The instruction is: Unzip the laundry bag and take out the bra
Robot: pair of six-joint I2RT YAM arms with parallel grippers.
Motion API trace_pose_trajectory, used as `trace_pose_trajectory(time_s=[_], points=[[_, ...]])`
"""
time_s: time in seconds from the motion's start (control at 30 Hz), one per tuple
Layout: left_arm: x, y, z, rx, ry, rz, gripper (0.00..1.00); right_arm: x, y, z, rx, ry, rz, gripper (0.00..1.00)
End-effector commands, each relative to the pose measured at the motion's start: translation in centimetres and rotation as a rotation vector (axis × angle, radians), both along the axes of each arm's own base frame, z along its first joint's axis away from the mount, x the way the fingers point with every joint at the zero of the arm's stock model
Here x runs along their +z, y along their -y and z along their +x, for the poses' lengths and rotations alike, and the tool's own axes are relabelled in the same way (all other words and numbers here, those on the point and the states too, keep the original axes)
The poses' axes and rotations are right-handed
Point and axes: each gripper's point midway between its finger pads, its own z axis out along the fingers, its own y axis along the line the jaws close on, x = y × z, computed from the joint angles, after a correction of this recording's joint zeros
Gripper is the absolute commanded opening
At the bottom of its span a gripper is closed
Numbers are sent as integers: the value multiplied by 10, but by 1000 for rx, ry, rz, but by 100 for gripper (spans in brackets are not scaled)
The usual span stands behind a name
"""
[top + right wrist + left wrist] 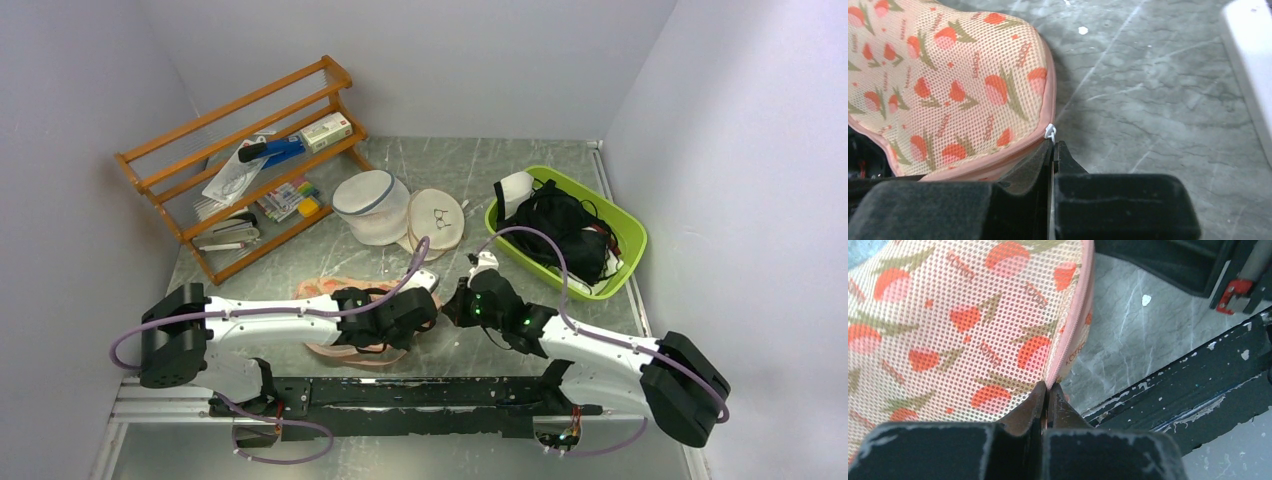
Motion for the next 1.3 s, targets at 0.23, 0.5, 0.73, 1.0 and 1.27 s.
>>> trace_pose_trajectory(time_s=[0.23, 0.5, 0.73, 1.0, 1.27], points=[[-31, -30, -2, 68, -20, 164, 7, 3, 11, 3, -7, 39, 14, 0], [-21, -32, -3, 70, -9, 120, 21, 29, -20, -34, 287, 118, 205, 0], [20, -4, -11, -38, 11, -75, 53, 36, -38, -55, 417, 87, 318, 0], [39, 18, -17, -89, 18, -173, 70, 43, -49, -60, 453, 69, 382, 0], [4, 15, -10, -40, 5, -26, 57, 48, -48, -63, 459, 72, 390, 0]])
